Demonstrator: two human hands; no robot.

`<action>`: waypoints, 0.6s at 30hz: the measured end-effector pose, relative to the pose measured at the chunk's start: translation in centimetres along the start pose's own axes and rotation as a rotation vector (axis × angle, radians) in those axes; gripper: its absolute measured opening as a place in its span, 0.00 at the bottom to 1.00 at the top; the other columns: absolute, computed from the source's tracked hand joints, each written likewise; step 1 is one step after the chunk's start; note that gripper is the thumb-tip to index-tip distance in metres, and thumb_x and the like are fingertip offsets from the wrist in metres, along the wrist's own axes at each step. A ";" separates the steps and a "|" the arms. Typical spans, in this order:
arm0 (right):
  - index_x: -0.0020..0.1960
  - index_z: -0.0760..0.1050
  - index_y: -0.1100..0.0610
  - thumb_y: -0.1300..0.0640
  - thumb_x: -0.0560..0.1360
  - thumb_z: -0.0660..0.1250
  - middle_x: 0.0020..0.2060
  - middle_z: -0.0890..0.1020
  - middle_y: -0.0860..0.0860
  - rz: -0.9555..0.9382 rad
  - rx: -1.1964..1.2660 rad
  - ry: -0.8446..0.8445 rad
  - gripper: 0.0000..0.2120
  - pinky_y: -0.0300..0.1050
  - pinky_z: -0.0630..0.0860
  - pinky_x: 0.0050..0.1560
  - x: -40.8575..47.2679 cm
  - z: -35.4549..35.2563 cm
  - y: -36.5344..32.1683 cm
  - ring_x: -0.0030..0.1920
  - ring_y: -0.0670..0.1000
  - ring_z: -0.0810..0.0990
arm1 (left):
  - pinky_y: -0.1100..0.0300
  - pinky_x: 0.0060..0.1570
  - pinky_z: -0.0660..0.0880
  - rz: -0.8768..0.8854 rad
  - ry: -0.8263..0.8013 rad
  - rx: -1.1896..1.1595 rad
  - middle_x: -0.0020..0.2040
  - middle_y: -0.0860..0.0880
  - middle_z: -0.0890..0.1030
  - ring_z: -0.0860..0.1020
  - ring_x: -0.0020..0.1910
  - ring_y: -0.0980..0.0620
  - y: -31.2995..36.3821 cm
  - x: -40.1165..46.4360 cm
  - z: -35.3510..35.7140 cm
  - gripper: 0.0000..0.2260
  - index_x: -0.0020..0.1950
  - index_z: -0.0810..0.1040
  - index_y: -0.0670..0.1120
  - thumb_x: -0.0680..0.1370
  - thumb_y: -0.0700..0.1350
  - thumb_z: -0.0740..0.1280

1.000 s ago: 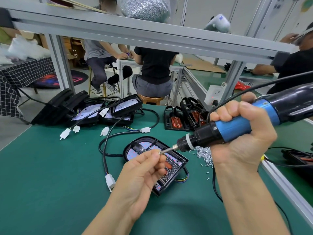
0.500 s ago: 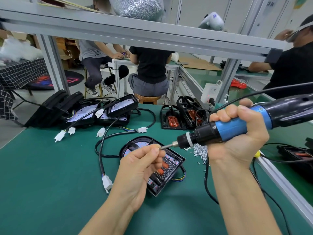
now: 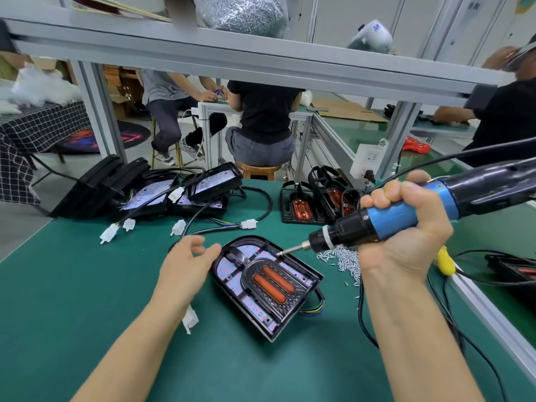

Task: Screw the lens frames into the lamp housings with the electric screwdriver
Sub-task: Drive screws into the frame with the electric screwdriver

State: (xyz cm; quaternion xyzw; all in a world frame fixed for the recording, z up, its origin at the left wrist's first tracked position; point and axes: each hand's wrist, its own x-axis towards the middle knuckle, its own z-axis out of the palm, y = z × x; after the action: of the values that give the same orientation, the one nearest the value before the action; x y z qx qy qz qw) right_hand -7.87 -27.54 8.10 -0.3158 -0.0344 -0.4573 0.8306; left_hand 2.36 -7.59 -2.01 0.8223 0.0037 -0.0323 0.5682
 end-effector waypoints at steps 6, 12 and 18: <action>0.44 0.68 0.55 0.66 0.64 0.61 0.25 0.70 0.48 0.004 -0.053 -0.021 0.11 0.39 0.69 0.33 0.7 -0.6 1.9 0.26 0.47 0.68 | 0.54 0.45 0.70 -0.043 -0.237 0.472 0.41 0.47 0.75 0.74 0.41 0.47 0.9 3.3 1.3 0.25 0.42 0.72 0.47 0.72 0.69 0.60; 0.45 0.68 0.56 0.67 0.65 0.62 0.24 0.71 0.49 -0.013 -0.140 -0.037 0.11 0.40 0.70 0.32 1.4 -0.9 3.9 0.25 0.48 0.70 | 0.56 0.33 0.53 -0.131 -0.281 0.250 0.31 0.49 0.60 0.59 0.31 0.49 1.7 3.9 2.6 0.25 0.33 0.58 0.47 0.67 0.56 0.74; 0.45 0.69 0.55 0.67 0.65 0.61 0.25 0.71 0.49 0.026 -0.131 -0.053 0.11 0.39 0.70 0.31 1.5 -1.9 3.4 0.25 0.48 0.70 | 0.56 0.33 0.54 -0.114 -0.251 0.067 0.31 0.50 0.61 0.60 0.31 0.50 0.7 4.2 2.6 0.23 0.33 0.60 0.48 0.67 0.52 0.75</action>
State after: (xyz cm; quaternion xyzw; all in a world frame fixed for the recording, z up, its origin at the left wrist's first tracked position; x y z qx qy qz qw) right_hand -4.77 -28.43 5.48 -0.3818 -0.0224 -0.4391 0.8129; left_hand 6.48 -10.39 -2.48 0.8288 -0.0219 -0.1671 0.5335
